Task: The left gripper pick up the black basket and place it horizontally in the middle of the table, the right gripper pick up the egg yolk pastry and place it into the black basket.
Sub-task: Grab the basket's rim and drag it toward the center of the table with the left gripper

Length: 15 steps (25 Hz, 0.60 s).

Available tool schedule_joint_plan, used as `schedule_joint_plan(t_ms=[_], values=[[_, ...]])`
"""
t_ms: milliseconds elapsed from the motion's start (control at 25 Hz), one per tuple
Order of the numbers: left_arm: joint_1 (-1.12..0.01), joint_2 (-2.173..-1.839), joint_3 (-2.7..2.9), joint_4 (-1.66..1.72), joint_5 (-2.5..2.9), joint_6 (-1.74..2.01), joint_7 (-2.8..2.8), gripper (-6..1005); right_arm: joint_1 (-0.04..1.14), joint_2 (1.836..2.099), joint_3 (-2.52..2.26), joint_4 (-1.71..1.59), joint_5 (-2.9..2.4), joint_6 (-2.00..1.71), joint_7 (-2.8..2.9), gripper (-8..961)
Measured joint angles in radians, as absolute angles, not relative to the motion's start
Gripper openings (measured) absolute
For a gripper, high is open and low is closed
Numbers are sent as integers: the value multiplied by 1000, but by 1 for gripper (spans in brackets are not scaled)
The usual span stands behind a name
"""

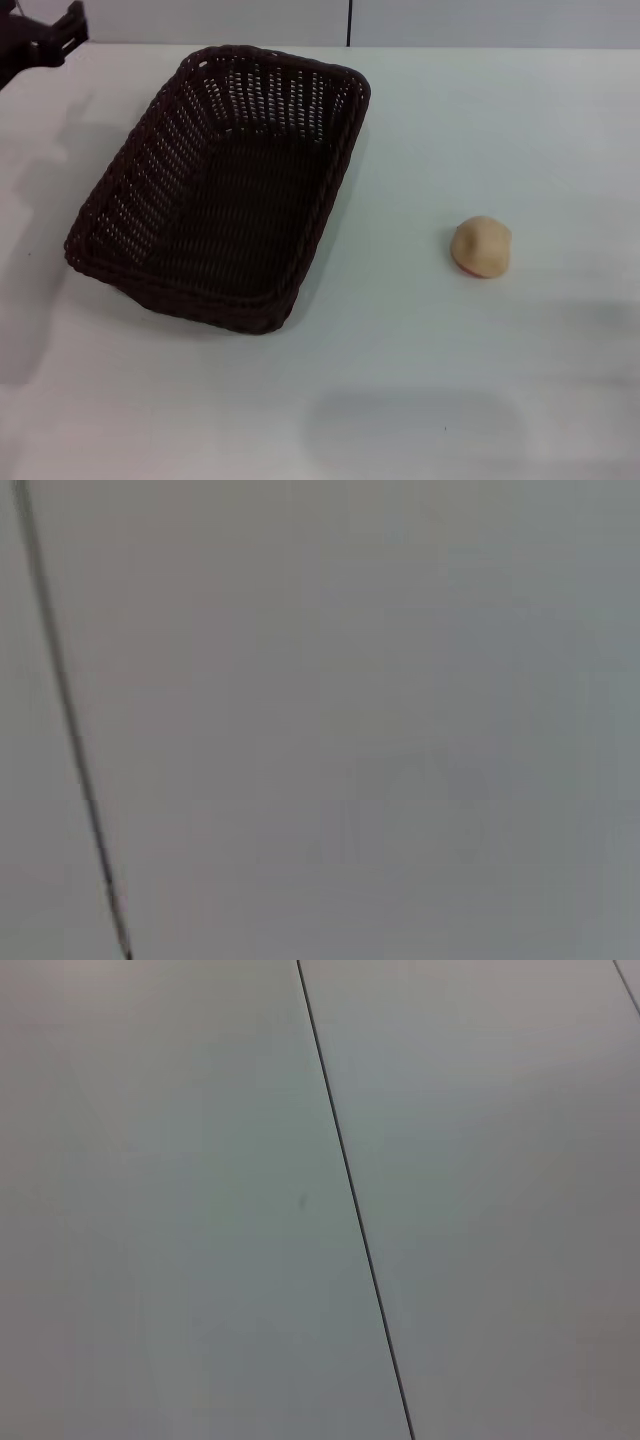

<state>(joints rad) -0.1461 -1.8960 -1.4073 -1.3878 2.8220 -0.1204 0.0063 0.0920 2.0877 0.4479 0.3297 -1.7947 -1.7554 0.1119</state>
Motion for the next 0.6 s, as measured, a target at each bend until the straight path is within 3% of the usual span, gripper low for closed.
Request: schedule_joint_plan(t_ms=[80, 160, 240, 280, 320, 360, 600], values=[[-154, -1902, -1436, -1469, 2819, -266, 46, 770, 93, 2088, 448, 330, -1793, -1754, 112, 820], [-179, -1928, -1497, -1577, 2815, -483, 119, 771, 93, 2088, 448, 330, -1793, -1754, 112, 819], [-210, -1967, -1562, -1645, 2814, -658, 199, 771, 93, 2088, 448, 329, -1792, -1753, 112, 819], [-260, -2027, -1651, -1688, 2815, -851, 315, 772, 94, 2088, 448, 328, -1792, -1752, 112, 818], [-260, -2027, -1651, -1688, 2815, -851, 315, 772, 94, 2088, 448, 328, -1792, -1752, 112, 818], [-295, -2053, -1701, -1703, 2815, -950, 372, 772, 94, 2087, 448, 328, -1792, -1751, 112, 818], [-428, -2059, -1763, -1665, 2812, -1209, 422, 775, 96, 2086, 448, 327, -1792, -1747, 112, 816]])
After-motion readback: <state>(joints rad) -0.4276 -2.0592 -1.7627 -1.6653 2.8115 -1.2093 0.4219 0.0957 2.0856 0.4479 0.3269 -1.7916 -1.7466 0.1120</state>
